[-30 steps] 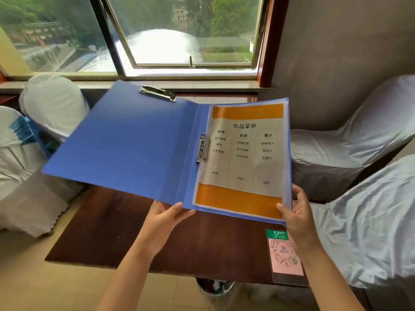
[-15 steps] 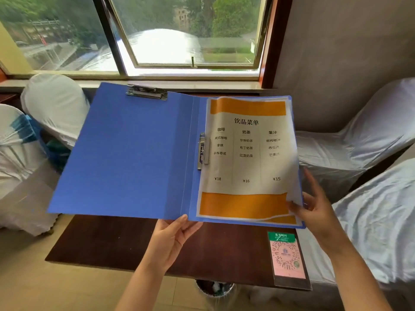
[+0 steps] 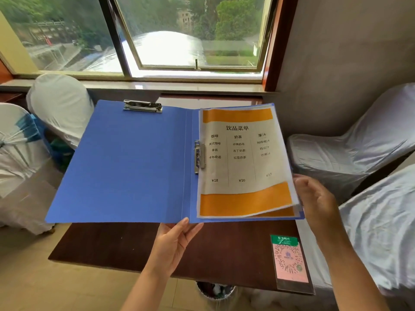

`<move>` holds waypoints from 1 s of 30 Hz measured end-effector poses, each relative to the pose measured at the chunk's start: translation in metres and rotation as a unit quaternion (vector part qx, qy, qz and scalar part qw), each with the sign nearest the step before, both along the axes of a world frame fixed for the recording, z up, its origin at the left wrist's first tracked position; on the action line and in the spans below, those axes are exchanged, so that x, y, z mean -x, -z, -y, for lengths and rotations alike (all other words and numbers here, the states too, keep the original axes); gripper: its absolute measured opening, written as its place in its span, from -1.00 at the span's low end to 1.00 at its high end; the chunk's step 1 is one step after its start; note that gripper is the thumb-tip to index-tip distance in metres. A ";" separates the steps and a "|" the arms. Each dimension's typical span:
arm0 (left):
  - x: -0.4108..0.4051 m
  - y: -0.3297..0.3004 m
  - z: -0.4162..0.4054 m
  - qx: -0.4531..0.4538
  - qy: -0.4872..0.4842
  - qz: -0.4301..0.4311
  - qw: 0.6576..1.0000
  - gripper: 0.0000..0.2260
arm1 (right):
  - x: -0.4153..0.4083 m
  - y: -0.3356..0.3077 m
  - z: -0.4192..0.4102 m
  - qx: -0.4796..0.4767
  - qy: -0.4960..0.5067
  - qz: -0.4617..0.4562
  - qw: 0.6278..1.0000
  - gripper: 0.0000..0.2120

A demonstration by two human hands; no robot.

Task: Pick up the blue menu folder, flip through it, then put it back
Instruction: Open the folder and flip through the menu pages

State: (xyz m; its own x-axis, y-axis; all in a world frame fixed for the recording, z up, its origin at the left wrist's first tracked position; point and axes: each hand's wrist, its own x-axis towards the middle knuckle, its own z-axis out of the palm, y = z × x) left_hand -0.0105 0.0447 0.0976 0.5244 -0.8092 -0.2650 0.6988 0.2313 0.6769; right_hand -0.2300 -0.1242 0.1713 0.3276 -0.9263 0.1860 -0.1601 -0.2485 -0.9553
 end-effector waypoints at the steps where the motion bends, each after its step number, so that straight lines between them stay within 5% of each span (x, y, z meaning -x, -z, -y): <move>1: 0.000 0.000 0.000 0.000 0.001 0.003 1.000 -0.54 | -0.005 -0.002 -0.002 -0.107 -0.042 0.122 0.986 -0.72; 3: 0.001 -0.001 0.000 -0.002 0.004 0.008 1.000 -0.56 | -0.017 -0.001 -0.004 -0.291 -0.070 0.283 0.911 -0.65; 4: 0.002 -0.001 -0.001 -0.004 0.006 0.008 1.000 -0.57 | -0.024 0.001 -0.005 -0.325 -0.072 0.292 0.896 -0.67; 8: 0.007 -0.003 -0.001 -0.009 0.014 0.009 1.000 -0.58 | -0.056 0.003 -0.012 -0.336 -0.082 0.280 0.896 -0.72; 11: 0.012 -0.005 0.000 -0.001 0.017 0.019 1.000 -0.57 | -0.079 -0.006 -0.021 -0.228 -0.089 0.162 0.956 -0.67; 15: 0.018 -0.006 0.005 0.008 0.024 0.048 0.999 -0.57 | -0.112 -0.009 -0.047 -0.047 -0.198 0.032 0.979 -0.68; 18: 0.021 -0.008 0.006 0.018 0.027 0.056 0.998 -0.59 | -0.128 0.012 -0.065 0.154 -0.219 -0.198 0.943 -0.53; 20: 0.021 -0.008 0.005 0.015 0.030 0.064 0.997 -0.66 | -0.132 0.022 -0.077 0.233 -0.205 -0.273 0.910 -0.54; 26: 0.020 -0.005 0.002 0.018 0.039 0.059 0.997 -0.66 | -0.127 0.029 -0.086 0.290 -0.219 -0.304 0.881 -0.52; 30: 0.014 -0.003 0.003 0.035 0.025 0.016 0.999 -0.65 | -0.100 0.013 -0.065 0.273 -0.174 -0.165 0.932 -0.63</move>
State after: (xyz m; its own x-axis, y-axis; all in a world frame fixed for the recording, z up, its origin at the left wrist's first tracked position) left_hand -0.0241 0.0413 0.1004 0.4908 -0.8502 -0.1904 0.6884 0.2445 0.6829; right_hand -0.1302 -0.0588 0.1587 0.7136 -0.5495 0.4345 -0.2409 -0.7749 -0.5844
